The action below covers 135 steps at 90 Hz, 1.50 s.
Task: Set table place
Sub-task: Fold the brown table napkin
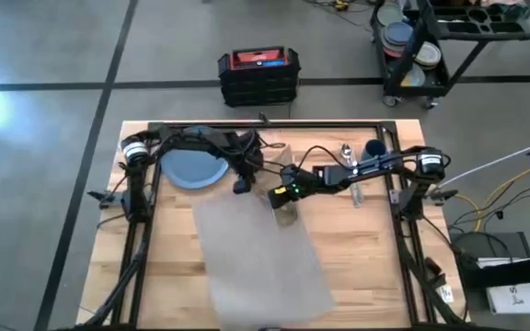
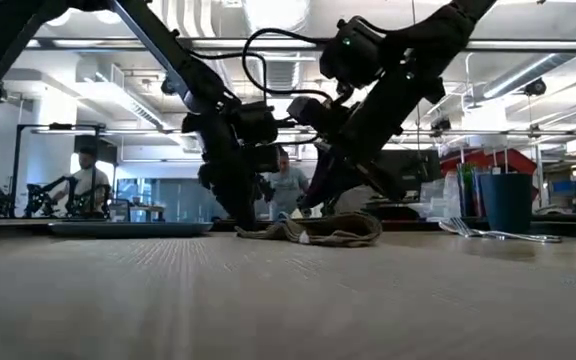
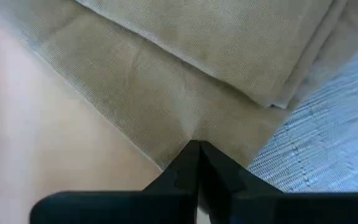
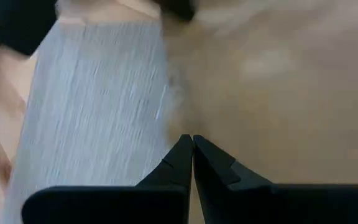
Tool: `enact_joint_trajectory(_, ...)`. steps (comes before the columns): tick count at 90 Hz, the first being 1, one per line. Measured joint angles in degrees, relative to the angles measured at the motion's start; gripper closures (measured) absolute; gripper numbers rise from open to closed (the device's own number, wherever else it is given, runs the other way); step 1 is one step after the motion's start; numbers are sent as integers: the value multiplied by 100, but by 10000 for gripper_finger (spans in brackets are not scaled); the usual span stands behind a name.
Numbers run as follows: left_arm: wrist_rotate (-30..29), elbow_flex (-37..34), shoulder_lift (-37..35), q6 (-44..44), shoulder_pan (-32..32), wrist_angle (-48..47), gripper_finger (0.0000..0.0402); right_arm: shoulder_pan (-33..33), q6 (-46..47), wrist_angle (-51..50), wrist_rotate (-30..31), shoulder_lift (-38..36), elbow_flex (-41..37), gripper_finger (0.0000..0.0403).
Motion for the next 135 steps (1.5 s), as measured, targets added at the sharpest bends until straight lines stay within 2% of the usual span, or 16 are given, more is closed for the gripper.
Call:
enact_joint_trajectory(20,-36,-6,7,-44,-391,70,402,88,36,-52,-426,7,0,403)
enact_joint_trajectory(30,-282,-9,10,-43,-373,296,401,107,79,-299,-435,24,-4,403)
enact_joint_trajectory(57,-224,-50,15,-44,-260,394,401,52,146,-715,-327,85,-2,403)
enact_joint_trajectory(65,-179,-100,11,-44,-258,428,401,7,342,-1186,4,80,0,403)
enact_joint_trajectory(79,-117,-246,-2,-44,-258,525,401,83,1197,-3344,1290,-278,-7,403)
enact_joint_trajectory(84,-116,-266,-4,-46,-258,542,401,207,1448,-3767,1622,-529,-23,403)
enact_joint_trajectory(95,-116,-263,-4,-153,-255,584,401,398,1170,-3276,1720,-1151,-4,403)
enact_joint_trajectory(107,-117,-225,-2,-194,-258,576,401,446,809,-2437,1485,-1309,0,403)
enact_joint_trajectory(117,-116,-225,0,-195,-258,582,401,424,567,-1807,935,-1142,7,403)
enact_joint_trajectory(135,-87,-227,7,-213,-260,621,401,401,519,-1460,605,-485,-6,403)
